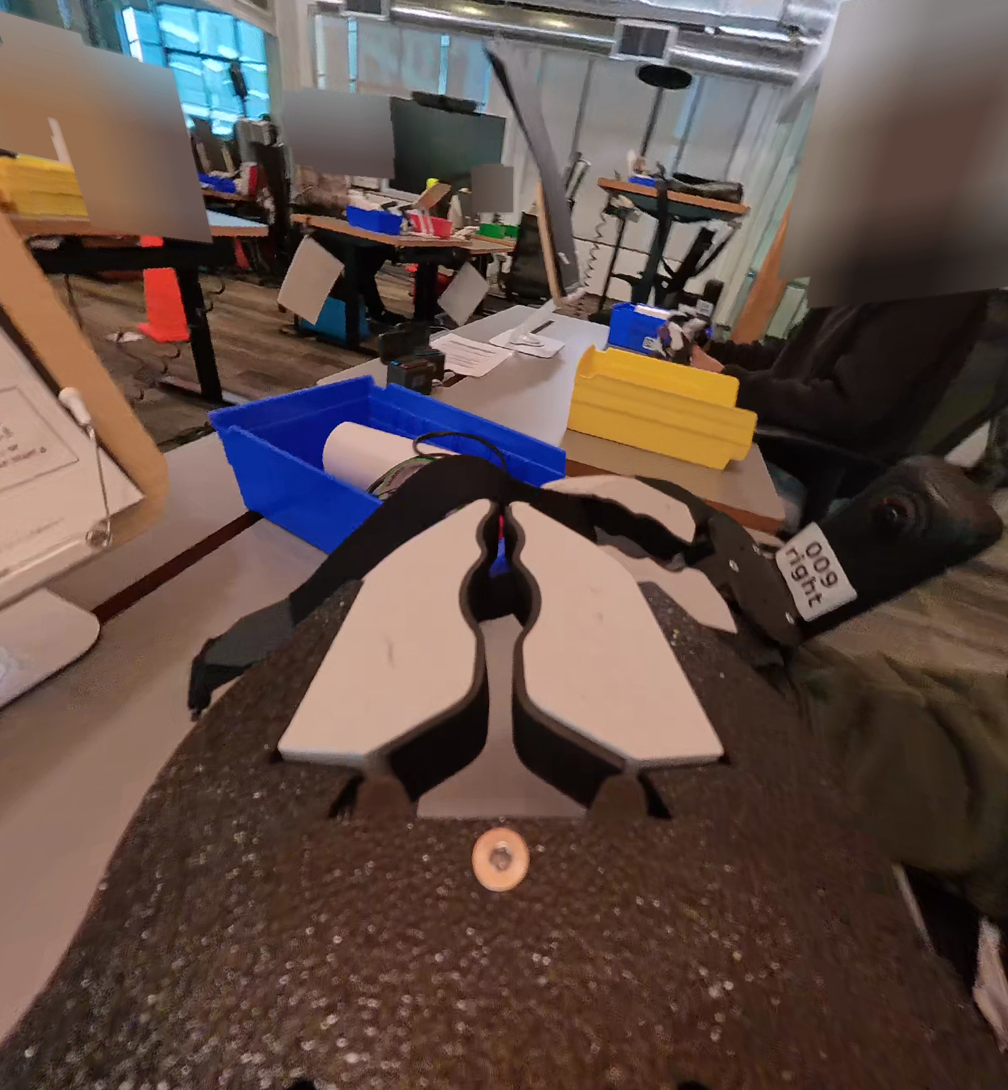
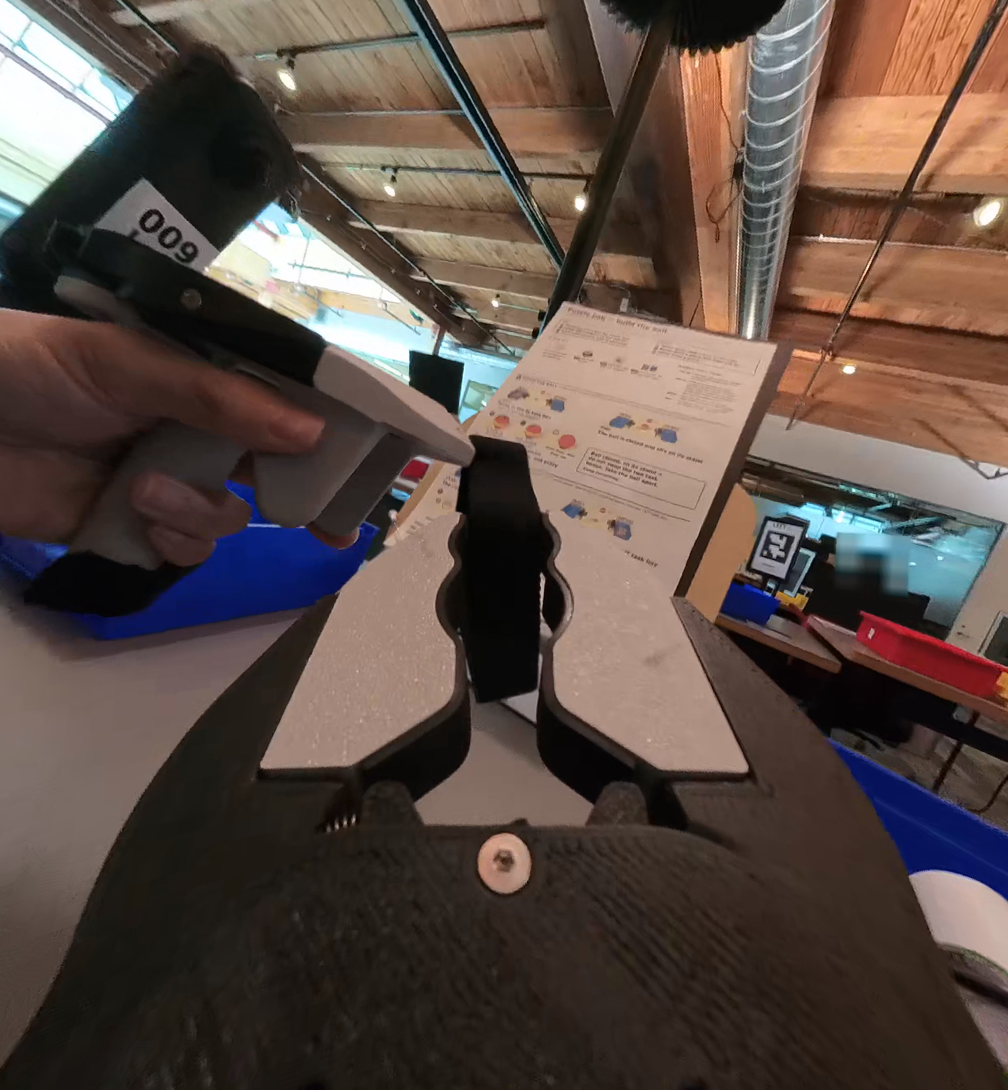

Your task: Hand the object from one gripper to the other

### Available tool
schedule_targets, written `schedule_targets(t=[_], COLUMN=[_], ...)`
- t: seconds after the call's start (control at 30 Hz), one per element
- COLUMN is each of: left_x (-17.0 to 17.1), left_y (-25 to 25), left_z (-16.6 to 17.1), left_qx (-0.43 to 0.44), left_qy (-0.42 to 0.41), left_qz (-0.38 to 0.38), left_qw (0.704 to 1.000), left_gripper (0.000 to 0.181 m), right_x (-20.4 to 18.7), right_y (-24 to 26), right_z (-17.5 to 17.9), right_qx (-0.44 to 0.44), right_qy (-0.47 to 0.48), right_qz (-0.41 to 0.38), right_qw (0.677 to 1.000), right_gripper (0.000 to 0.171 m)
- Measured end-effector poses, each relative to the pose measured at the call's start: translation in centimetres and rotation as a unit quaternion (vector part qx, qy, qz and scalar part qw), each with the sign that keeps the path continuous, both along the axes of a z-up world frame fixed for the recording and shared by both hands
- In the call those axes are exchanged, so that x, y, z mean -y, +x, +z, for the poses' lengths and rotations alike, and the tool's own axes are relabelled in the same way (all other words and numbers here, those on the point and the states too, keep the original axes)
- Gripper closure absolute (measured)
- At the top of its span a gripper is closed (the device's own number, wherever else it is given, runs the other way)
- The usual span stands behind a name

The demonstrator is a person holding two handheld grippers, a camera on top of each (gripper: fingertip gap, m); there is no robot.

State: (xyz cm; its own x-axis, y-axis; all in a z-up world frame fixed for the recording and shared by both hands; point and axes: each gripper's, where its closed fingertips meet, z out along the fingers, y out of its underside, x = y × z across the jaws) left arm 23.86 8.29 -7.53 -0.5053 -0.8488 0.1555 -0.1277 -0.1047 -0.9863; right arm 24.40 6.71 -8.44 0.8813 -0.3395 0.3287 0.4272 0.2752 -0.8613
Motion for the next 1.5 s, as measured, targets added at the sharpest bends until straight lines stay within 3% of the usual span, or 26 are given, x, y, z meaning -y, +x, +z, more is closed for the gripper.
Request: schedule_targets(t=[0.03,0.1,0.23,0.33,0.4,0.6,0.77,0.97,1.03,1.2,1.3,1.4,1.5], left_x=[0.1,-0.8,-2.2,-1.3,-0.4,3.4,3.5,2.8,2.3,-0.2,-1.4,-0.9,-0.1], left_y=[-0.2,-0.4,-1.7,-3.0,-3.4,-3.9,-3.1,-2.6,-2.4,-1.1,-0.9,-1.1,-1.0], left_z=[0.0,-0.2,-1.7,-4.4,-6.0,-7.8,-8.7,-8.0,-7.3,-3.2,-0.6,1.0,1.6], left_qx=[0.008,0.022,0.030,0.025,0.010,-0.028,-0.040,-0.047,-0.045,-0.019,0.004,0.037,0.047], left_qy=[0.026,0.097,0.271,0.369,0.380,0.302,0.329,0.297,0.275,0.158,0.076,0.032,0.011], left_qz=[-0.011,0.004,0.015,-0.051,-0.094,-0.201,-0.198,-0.178,-0.166,-0.069,-0.027,-0.030,-0.041], left_qw=[1.000,0.995,0.962,0.928,0.920,0.932,0.922,0.937,0.946,0.985,0.997,0.998,0.998], left_gripper=[0.180,0.174,0.137,0.120,0.116,0.111,0.158,0.167,0.168,0.168,0.167,0.167,0.167], right_x=[0.3,0.2,-0.1,-0.2,-0.1,1.1,2.2,2.4,2.5,2.1,0.9,-0.5,-1.9], right_y=[0.0,-0.4,-0.9,-2.6,-3.8,-5.4,-4.6,-3.4,-3.2,-0.8,-0.7,-2.1,-2.9], right_z=[0.3,0.2,-0.4,-0.4,-0.2,1.3,2.3,2.5,2.6,2.1,0.8,-0.4,-2.0], right_qx=[0.007,0.016,0.013,0.010,0.004,-0.052,-0.097,-0.092,-0.096,-0.135,-0.189,-0.218,-0.214], right_qy=[0.007,-0.001,-0.022,-0.033,-0.031,0.021,0.067,0.080,0.085,0.077,0.045,0.009,-0.040], right_qz=[0.003,0.030,0.074,0.143,0.190,0.295,0.330,0.289,0.287,0.235,0.261,0.299,0.283], right_qw=[1.000,0.999,0.997,0.989,0.981,0.954,0.937,0.950,0.949,0.959,0.946,0.929,0.934], right_gripper=[0.149,0.150,0.149,0.149,0.149,0.150,0.150,0.149,0.148,0.108,0.106,0.111,0.113])
